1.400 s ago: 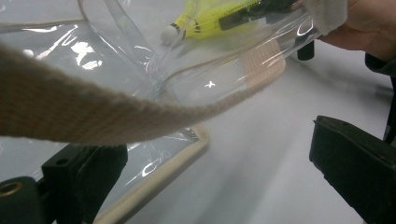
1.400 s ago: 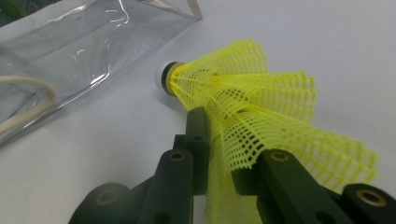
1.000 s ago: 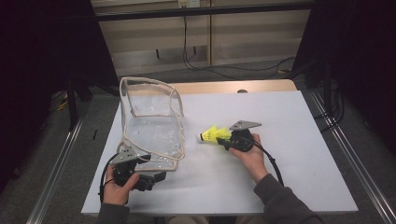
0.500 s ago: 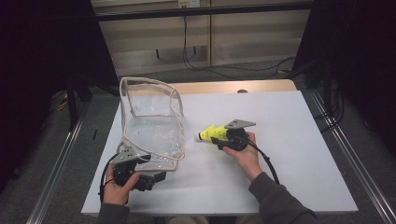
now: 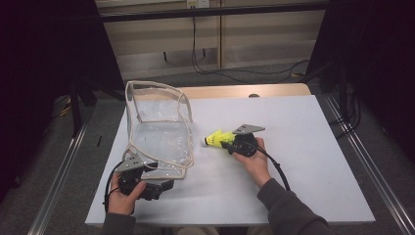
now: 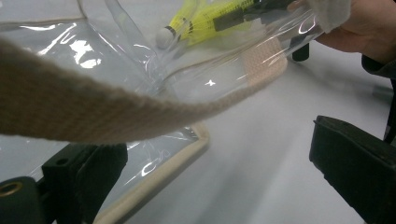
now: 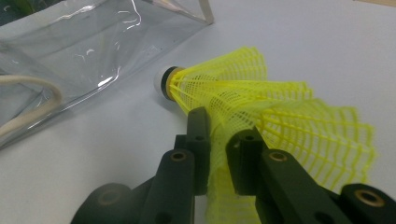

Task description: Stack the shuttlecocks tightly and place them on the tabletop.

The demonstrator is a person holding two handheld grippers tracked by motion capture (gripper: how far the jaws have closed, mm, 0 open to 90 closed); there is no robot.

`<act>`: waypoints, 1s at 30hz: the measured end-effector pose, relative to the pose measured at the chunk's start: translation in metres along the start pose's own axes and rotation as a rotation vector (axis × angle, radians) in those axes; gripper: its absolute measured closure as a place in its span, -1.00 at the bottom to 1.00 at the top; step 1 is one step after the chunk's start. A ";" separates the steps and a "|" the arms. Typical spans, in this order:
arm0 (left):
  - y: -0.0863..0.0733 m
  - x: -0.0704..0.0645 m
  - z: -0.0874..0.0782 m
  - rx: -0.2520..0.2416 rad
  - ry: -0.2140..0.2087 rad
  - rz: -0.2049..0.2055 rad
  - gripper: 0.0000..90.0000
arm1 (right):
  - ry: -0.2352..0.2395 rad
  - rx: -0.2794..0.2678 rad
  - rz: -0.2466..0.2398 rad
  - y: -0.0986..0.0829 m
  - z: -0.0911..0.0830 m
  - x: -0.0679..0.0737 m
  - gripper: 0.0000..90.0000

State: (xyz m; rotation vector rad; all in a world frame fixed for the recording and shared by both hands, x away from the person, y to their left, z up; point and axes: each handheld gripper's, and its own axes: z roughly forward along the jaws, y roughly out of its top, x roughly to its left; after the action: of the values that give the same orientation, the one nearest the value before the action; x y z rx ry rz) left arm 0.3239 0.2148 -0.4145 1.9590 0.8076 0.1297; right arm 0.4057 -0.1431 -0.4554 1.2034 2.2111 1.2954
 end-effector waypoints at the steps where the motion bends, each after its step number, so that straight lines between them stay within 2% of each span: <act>1: 0.000 0.000 0.000 0.001 0.000 0.001 -0.91 | 0.001 -0.001 0.001 0.000 0.000 0.000 0.80; 19: -0.001 0.001 -0.002 -0.008 0.000 -0.003 -0.91 | 0.053 0.004 0.025 0.003 -0.011 -0.002 0.82; 30: -0.002 0.001 -0.003 -0.015 0.000 -0.005 -0.91 | 0.071 -0.011 0.040 0.011 -0.026 -0.005 0.82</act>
State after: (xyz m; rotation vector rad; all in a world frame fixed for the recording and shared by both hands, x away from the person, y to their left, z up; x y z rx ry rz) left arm 0.3229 0.2182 -0.4146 1.9430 0.8087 0.1325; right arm 0.3981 -0.1594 -0.4330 1.2211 2.2370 1.3840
